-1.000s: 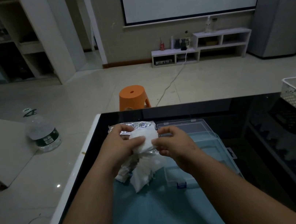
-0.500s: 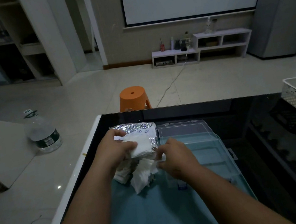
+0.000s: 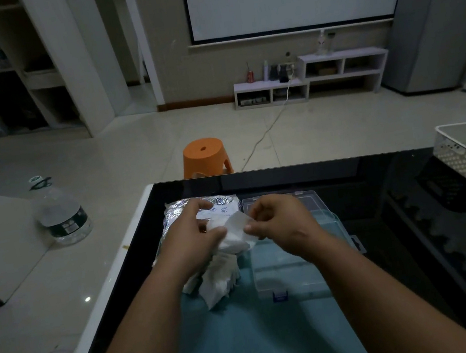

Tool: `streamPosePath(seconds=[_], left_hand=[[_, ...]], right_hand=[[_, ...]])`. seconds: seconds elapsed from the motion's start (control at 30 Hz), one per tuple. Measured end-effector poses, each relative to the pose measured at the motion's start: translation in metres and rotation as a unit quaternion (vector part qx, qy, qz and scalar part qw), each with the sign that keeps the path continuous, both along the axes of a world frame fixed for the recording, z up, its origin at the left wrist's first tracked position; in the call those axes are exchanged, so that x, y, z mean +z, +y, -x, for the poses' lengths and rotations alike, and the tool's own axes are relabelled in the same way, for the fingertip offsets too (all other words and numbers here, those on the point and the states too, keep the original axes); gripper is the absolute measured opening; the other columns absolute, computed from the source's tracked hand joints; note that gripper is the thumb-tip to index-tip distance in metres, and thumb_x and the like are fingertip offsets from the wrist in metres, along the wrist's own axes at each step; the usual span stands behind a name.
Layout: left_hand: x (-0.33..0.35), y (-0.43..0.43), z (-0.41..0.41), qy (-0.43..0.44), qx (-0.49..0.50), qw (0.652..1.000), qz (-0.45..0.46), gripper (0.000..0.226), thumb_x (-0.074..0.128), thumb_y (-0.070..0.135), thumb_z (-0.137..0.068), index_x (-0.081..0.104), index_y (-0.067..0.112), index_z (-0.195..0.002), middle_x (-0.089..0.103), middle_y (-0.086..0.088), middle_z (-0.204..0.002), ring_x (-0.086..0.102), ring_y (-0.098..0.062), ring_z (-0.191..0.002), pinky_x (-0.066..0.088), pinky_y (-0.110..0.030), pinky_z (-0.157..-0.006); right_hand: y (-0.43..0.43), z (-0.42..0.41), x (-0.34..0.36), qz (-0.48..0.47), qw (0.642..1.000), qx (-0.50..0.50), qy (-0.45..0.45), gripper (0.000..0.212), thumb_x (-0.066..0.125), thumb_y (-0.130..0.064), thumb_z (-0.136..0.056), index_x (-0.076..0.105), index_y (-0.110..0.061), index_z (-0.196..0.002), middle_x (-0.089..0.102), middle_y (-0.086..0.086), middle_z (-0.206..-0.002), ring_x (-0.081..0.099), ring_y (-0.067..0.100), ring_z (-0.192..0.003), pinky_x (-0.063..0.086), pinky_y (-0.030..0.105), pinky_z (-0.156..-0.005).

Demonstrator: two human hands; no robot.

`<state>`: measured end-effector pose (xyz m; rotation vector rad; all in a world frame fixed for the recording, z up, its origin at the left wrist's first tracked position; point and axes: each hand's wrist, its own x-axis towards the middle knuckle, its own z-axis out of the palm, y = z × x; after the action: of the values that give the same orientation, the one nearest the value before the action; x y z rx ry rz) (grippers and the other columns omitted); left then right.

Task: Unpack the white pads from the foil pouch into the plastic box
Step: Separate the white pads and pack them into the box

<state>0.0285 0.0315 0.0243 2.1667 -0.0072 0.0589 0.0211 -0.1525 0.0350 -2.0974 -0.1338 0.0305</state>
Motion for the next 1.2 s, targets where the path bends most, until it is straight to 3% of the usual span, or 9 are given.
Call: streamPosePath(seconds=[0.23, 0.4, 0.6, 0.7, 0.77, 0.83, 0.93, 1.1, 1.2], left_hand=[[-0.001, -0.005, 0.001, 0.004, -0.047, 0.999, 0.024, 0.037, 0.065, 0.013, -0.089, 0.053, 0.039, -0.112, 0.065, 0.005, -0.076, 0.061, -0.014, -0.064, 0.056, -0.041, -0.07], [-0.003, -0.006, 0.001, 0.008, -0.069, 0.996, 0.049, 0.039, 0.065, 0.013, -0.088, 0.053, 0.036, -0.118, 0.063, 0.008, -0.062, 0.056, -0.005, -0.054, 0.047, -0.025, -0.06], [-0.006, -0.005, -0.001, 0.021, -0.086, 0.993, 0.073, 0.041, 0.066, 0.017, -0.089, 0.052, 0.042, -0.118, 0.064, 0.01, -0.062, 0.058, -0.006, -0.058, 0.049, -0.033, -0.065], [-0.006, -0.003, -0.002, 0.044, -0.092, 0.986, 0.128, 0.044, 0.064, 0.013, -0.089, 0.054, 0.045, -0.118, 0.068, 0.005, -0.07, 0.063, -0.015, -0.066, 0.052, -0.04, -0.069], [-0.005, -0.002, -0.002, 0.056, -0.097, 0.981, 0.156, 0.046, 0.063, 0.01, -0.089, 0.055, 0.045, -0.117, 0.07, 0.003, -0.074, 0.066, -0.017, -0.068, 0.053, -0.041, -0.068], [-0.001, -0.005, 0.0, 0.072, -0.091, 0.972, 0.206, 0.04, 0.059, 0.01, -0.093, 0.056, 0.038, -0.12, 0.07, -0.004, -0.081, 0.067, -0.016, -0.066, 0.052, -0.035, -0.063], [0.003, -0.012, -0.002, 0.099, -0.034, 0.935, 0.338, 0.022, 0.05, 0.03, -0.099, 0.059, 0.025, -0.118, 0.068, -0.016, -0.095, 0.068, -0.02, -0.069, 0.054, -0.033, -0.058], [-0.012, -0.027, -0.002, 0.098, -0.007, 0.886, 0.453, 0.077, 0.04, 0.071, -0.076, 0.057, 0.012, -0.123, 0.07, -0.018, -0.111, 0.064, -0.032, -0.103, 0.044, -0.049, -0.097], [-0.02, -0.042, 0.004, 0.117, -0.019, 0.84, 0.529, 0.112, 0.064, 0.081, -0.05, 0.052, 0.003, -0.131, 0.066, -0.02, -0.122, 0.061, -0.033, -0.115, 0.041, -0.049, -0.106]], right_hand=[[0.001, -0.003, -0.006, 0.052, 0.999, 0.016, -0.004, 0.012, 0.077, -0.02, -0.08, 0.066, -0.026, -0.08, 0.068, -0.002, -0.083, 0.066, 0.013, -0.079, 0.058, 0.037, -0.077], [0.001, -0.003, -0.004, 0.089, 0.996, 0.007, -0.007, 0.025, 0.083, -0.019, -0.074, 0.059, -0.027, -0.077, 0.063, -0.004, -0.078, 0.058, 0.008, -0.07, 0.044, 0.022, -0.06], [0.003, -0.002, -0.007, 0.105, 0.994, 0.004, -0.027, 0.033, 0.085, -0.024, -0.069, 0.056, -0.03, -0.084, 0.06, -0.012, -0.088, 0.055, 0.004, -0.076, 0.043, 0.021, -0.063], [0.003, -0.003, -0.007, 0.086, 0.996, 0.003, 0.001, 0.044, 0.083, -0.03, -0.07, 0.05, -0.033, -0.099, 0.056, -0.013, -0.104, 0.056, 0.008, -0.096, 0.051, 0.03, -0.081], [0.0, -0.004, -0.005, 0.056, 0.997, 0.008, 0.047, 0.047, 0.082, -0.032, -0.072, 0.048, -0.033, -0.104, 0.06, -0.008, -0.104, 0.06, 0.013, -0.096, 0.055, 0.037, -0.084], [-0.002, -0.003, -0.003, 0.003, 0.997, 0.008, 0.081, 0.044, 0.081, -0.028, -0.074, 0.05, -0.029, -0.105, 0.062, -0.003, -0.098, 0.063, 0.015, -0.087, 0.056, 0.032, -0.073], [-0.004, -0.002, 0.0, -0.096, 0.989, -0.008, 0.111, 0.043, 0.08, -0.021, -0.076, 0.05, -0.022, -0.107, 0.063, 0.006, -0.102, 0.059, 0.013, -0.076, 0.045, 0.023, -0.058], [-0.001, 0.0, -0.006, -0.292, 0.934, -0.064, 0.193, 0.039, 0.079, -0.017, -0.077, 0.049, -0.009, -0.101, 0.061, 0.014, -0.099, 0.046, 0.013, -0.064, 0.037, 0.024, -0.051], [0.005, 0.003, -0.007, -0.328, 0.915, -0.067, 0.223, 0.031, 0.078, -0.016, -0.078, 0.048, -0.013, -0.084, 0.059, 0.008, -0.08, 0.041, 0.01, -0.056, 0.03, 0.024, -0.049]])
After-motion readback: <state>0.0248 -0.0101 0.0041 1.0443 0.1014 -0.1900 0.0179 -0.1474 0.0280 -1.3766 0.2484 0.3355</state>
